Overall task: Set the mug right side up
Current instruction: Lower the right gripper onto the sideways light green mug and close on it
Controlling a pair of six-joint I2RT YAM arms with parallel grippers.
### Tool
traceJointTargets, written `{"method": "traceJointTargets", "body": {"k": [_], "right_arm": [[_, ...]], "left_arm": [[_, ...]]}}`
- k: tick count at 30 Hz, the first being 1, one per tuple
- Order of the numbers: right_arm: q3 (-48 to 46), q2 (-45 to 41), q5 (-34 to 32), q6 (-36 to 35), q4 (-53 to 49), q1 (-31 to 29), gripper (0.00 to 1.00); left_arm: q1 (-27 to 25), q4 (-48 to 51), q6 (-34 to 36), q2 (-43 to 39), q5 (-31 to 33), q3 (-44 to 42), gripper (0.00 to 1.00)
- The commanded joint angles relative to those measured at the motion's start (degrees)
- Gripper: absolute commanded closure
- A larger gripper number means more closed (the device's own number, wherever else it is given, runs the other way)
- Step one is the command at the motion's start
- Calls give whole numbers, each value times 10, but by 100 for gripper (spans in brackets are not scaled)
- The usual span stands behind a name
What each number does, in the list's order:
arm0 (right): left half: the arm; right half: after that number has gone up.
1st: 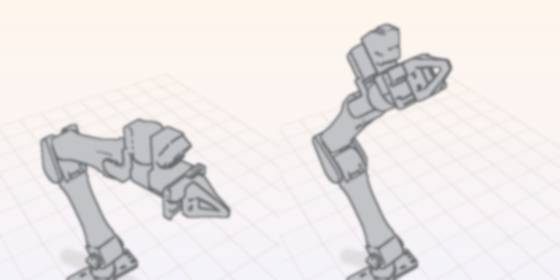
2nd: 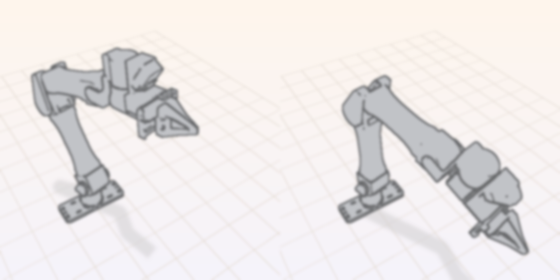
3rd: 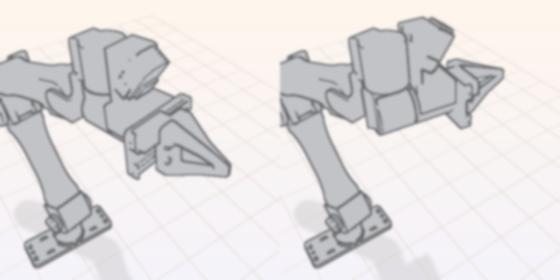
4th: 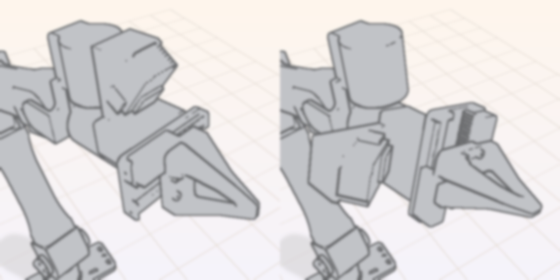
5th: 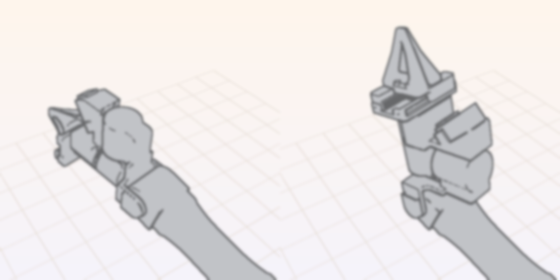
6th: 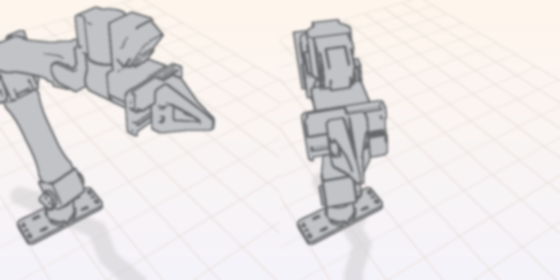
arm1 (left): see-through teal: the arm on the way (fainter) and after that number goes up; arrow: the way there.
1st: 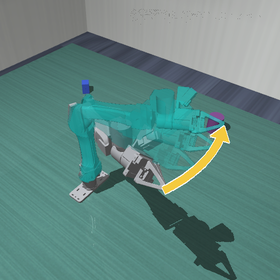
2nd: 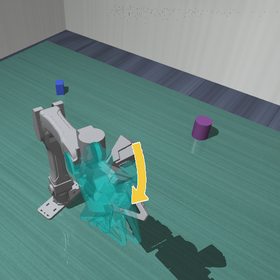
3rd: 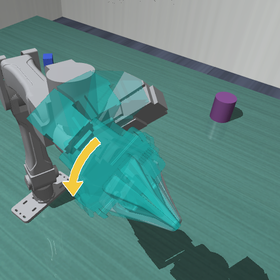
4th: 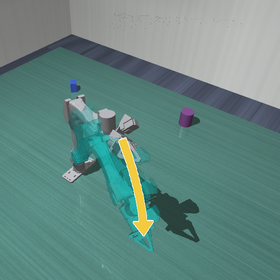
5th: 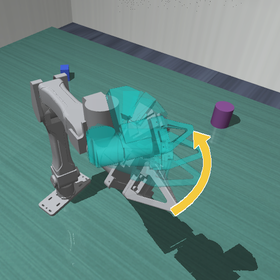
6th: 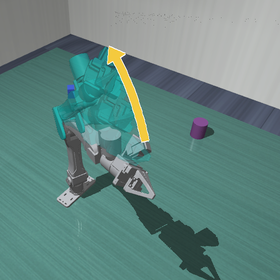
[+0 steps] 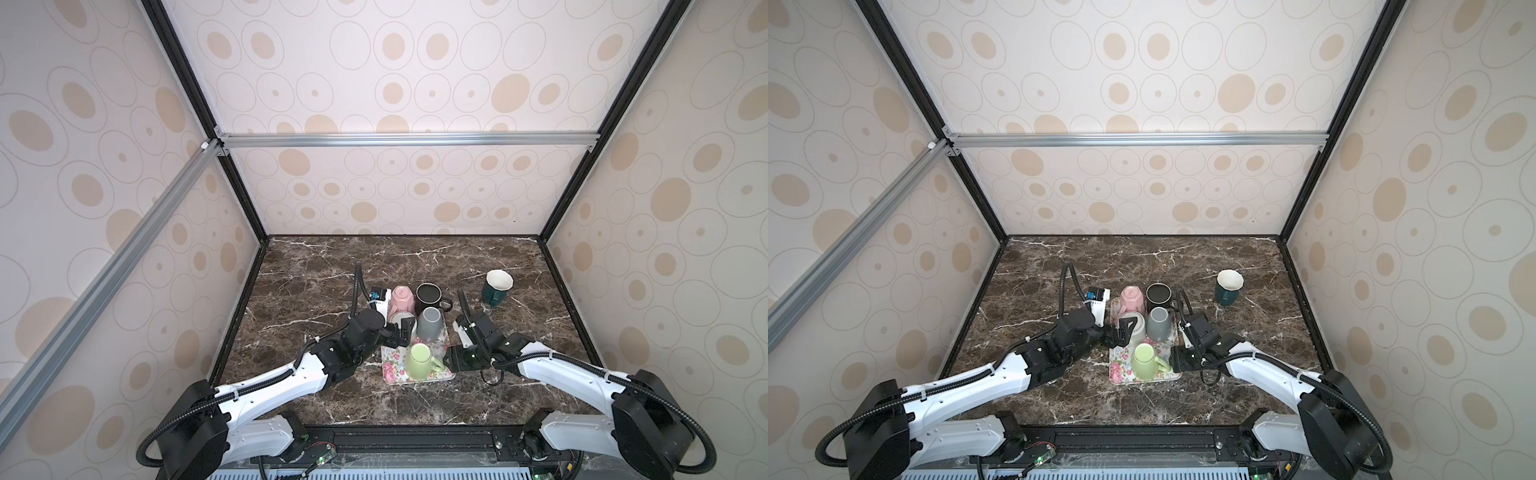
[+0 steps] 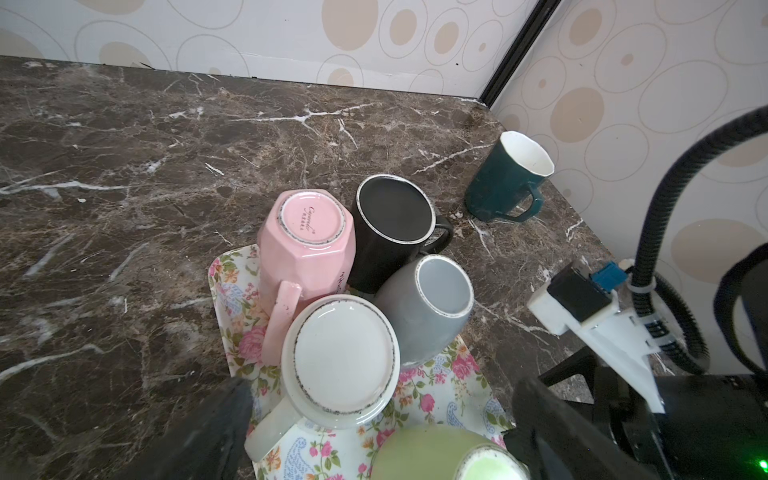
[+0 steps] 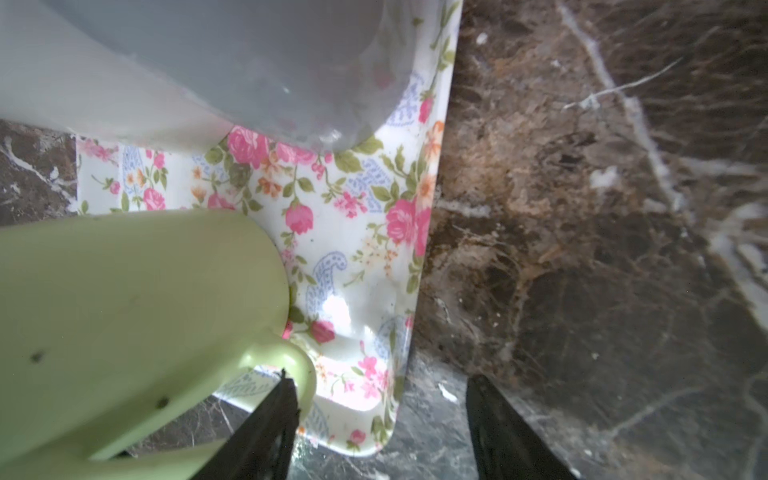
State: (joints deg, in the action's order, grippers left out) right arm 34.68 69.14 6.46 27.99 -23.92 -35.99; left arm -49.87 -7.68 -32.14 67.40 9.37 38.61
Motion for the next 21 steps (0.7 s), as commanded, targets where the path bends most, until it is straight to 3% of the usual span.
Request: {"method": "traceJointTargets", "body": {"k": [1, 7, 14, 18, 21], "right_arm": [[10, -34, -17, -16, -75, -7, 33], [36, -62, 38, -30, -132, -15, 33], [66, -67, 32, -80, -163, -50, 34], [87, -43, 42, -101, -161, -52, 51], [96, -32, 46, -117, -153, -58, 51]], "left_arm": [[3, -6, 18, 1, 16, 0, 2], [4, -54, 49, -28, 52, -54, 2], [4, -100, 87, -67, 15, -94, 2], [4, -133, 97, -89, 1, -127, 2], [4, -157, 100, -110, -4, -153, 2]]}}
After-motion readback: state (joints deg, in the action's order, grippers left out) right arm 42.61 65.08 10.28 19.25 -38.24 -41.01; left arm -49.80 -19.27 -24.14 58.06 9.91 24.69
